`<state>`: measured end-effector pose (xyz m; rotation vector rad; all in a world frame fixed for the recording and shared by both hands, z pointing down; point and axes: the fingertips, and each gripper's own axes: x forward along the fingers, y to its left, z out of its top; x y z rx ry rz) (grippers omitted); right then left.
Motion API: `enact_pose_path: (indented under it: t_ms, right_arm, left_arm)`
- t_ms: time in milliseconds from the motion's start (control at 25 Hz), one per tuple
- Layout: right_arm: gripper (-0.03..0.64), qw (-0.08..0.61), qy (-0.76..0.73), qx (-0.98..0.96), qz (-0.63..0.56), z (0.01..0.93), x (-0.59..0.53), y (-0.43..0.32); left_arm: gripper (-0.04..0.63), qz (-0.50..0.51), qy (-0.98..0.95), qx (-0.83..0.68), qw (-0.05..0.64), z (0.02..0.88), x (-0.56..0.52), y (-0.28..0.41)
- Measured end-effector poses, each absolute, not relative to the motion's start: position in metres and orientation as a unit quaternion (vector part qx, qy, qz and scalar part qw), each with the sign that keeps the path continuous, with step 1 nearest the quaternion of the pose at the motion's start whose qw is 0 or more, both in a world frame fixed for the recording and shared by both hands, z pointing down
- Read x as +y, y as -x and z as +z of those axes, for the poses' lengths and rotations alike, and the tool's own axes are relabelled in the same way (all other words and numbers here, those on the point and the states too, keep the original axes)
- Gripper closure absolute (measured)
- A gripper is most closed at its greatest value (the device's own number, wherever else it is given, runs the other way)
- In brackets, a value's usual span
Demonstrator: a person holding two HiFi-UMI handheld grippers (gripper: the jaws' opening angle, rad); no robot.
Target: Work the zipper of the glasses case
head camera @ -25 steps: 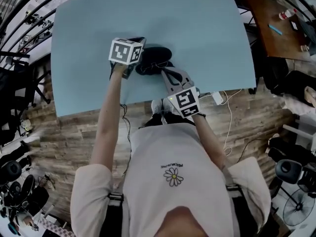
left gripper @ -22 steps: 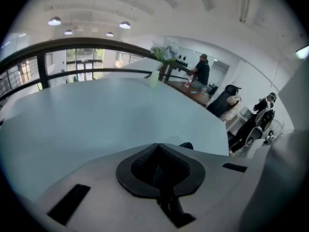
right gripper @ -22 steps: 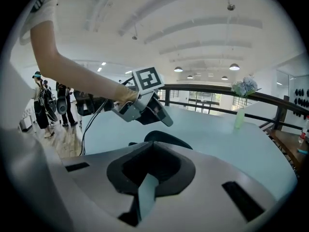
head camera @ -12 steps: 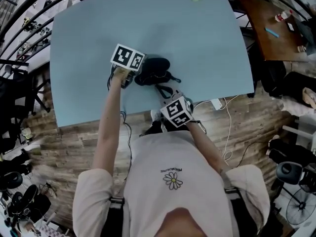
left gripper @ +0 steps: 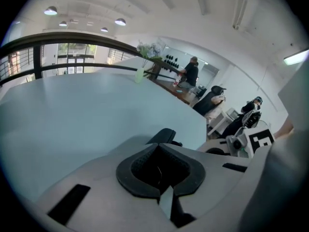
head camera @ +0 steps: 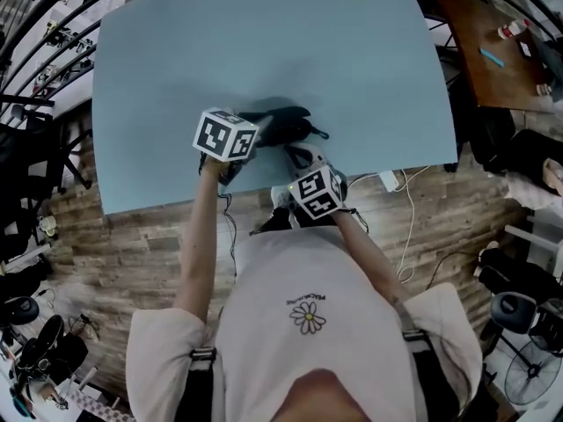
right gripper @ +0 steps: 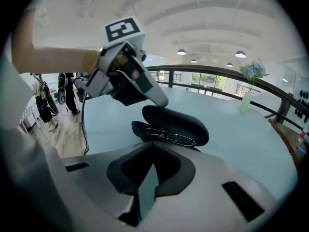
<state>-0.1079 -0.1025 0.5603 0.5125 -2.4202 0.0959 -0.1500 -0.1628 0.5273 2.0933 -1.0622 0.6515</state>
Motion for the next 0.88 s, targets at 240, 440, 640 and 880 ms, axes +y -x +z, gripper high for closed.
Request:
enact_pose_path:
  t_ms: [240,440,640,880]
  right_arm:
    - [0.609,0.329,-0.196,-0.923,0.041,0.563,-0.097,0.099]
    - [0.609,0.302,-0.224,-0.926,0.029,0.539,-0.113,0.075]
    - [0.609,0.305,-0.191,-0.931,-0.07,0.521,-0.15,0.074]
    - [0.609,0.371,-0.127,-0.913,-0.116,0.543,-0.17,0.086]
  left_arm:
    - [0.58,0.279,-0.811,-0.366,0.361,0.549,-0.108,0.12]
    - [0.58,0.286,-0.8,-0.37,0.376,0.566,-0.092,0.114]
    - [0.58,0.275,-0.795,-0.374,0.391,0.569,-0.09,0.116]
    - [0.58,0.295,-0.791,-0.369,0.389,0.57,-0.09,0.114]
